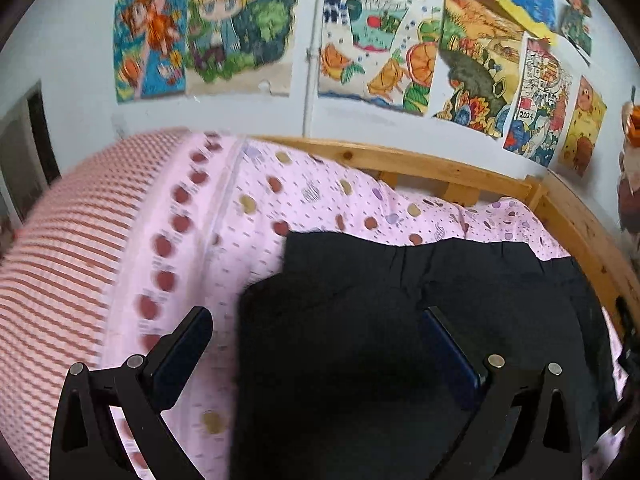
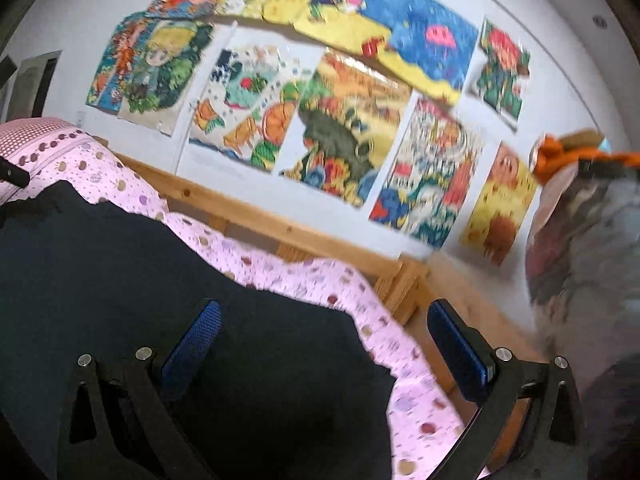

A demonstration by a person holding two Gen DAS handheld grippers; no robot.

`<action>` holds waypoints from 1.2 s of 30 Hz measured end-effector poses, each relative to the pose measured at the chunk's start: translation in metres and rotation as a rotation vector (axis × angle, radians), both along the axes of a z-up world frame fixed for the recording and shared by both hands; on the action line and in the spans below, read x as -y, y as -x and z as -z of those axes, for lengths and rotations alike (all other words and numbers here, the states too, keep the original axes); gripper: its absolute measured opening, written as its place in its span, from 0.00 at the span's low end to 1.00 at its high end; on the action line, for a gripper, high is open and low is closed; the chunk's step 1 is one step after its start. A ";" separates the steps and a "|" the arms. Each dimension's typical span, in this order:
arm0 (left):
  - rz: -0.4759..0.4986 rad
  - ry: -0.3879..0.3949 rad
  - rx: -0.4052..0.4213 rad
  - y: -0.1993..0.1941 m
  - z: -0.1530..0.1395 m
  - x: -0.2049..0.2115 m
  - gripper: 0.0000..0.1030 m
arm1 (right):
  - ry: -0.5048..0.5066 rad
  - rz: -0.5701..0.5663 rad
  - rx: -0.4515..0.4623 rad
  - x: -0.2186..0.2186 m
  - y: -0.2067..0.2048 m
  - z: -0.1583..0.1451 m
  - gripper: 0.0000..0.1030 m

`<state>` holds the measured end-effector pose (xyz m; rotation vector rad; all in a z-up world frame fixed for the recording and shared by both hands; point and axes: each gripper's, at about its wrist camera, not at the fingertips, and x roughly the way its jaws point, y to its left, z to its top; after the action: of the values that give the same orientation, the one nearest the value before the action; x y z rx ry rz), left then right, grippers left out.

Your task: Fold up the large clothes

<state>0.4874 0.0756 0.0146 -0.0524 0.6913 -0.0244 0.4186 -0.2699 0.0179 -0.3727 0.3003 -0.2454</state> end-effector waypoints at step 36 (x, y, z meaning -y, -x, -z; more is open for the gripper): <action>0.150 -0.157 -0.070 0.005 0.055 -0.016 1.00 | -0.641 0.063 -0.339 0.146 -0.024 0.099 0.99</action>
<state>0.4824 0.0917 -0.0407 0.1500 0.7638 -0.1121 0.4424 -0.4161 -0.0813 0.2353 0.7007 -0.1353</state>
